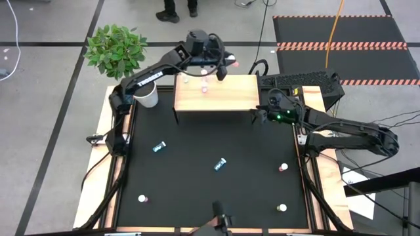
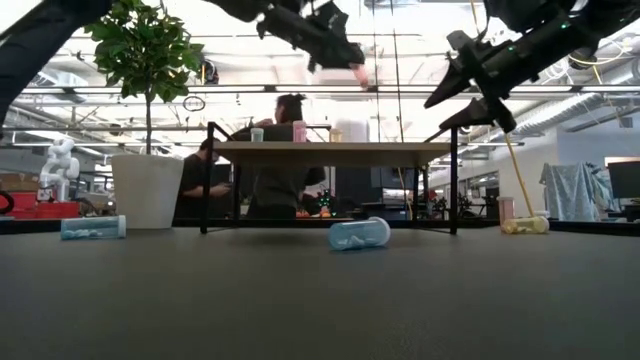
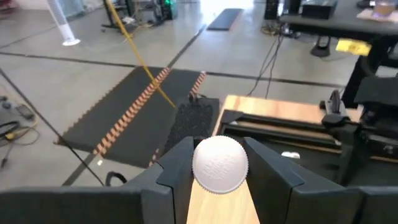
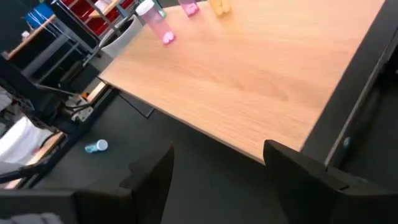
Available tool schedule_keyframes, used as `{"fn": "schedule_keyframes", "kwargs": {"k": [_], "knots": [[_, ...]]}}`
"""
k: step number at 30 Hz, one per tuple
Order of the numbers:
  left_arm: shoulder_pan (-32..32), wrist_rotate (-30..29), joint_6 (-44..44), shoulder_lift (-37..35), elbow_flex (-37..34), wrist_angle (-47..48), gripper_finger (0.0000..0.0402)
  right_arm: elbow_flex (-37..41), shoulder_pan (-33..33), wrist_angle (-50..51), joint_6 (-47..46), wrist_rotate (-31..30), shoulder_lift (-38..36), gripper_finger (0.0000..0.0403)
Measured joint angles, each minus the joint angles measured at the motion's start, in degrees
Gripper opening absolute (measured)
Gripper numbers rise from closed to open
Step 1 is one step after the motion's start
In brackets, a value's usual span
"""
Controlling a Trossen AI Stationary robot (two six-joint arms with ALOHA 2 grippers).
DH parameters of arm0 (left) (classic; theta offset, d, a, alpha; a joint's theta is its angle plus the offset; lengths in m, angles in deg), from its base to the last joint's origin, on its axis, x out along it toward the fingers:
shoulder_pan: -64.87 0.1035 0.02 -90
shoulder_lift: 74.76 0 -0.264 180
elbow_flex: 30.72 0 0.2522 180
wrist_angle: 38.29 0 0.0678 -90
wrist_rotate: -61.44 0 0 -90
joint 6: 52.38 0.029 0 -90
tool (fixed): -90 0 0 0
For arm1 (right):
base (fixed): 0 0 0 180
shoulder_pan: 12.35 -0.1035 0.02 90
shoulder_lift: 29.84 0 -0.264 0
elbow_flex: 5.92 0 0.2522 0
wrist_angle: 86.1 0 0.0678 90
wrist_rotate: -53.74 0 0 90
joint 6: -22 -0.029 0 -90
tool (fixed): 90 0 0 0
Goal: Pick and place medicine bottles onto shelf by color
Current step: Put the bottom left orange bottle on the shelf
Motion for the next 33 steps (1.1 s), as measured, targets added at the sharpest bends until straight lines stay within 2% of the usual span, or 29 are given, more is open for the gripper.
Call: {"fn": "schedule_keyframes", "kwargs": {"k": [3,7,9,12,18,26,33], "knots": [[-0.2,0.34,1.02,4.37,4.4,1.49,0.0131,-0.07,0.17,0.0,-1.01,-0.01,0.79,0.0247],[-0.65,0.4,3.03,11.4,15.84,6.09,0.0131,-0.07,0.17,0.19,-1.27,0.04,0.65,0.0247],[-0.64,0.38,3.05,12.11,14.33,2.41,0.0131,0.0,0.17,0.33,-1.29,0.01,0.06,0.0247],[0.08,0.84,2.82,13.09,14.09,6.51,0.0131,0.02,0.16,0.37,-1.35,-0.49,-1.08,0.0247],[0.69,-1.55,7.66,13.32,14.11,14.36,0.0131,0.07,-0.57,0.42,-1.17,-2.59,-2.39,0.0247],[0.77,-1.74,13.47,13.73,14.13,12.81,0.0131,0.07,-0.57,0.24,-1.07,-2.41,-2.42,0.0247],[0.13,-0.37,13.04,15.07,14.14,13.16,0.0131,0.07,-0.59,0.04,-1.33,-2.24,-2.42,0.0247]]}}
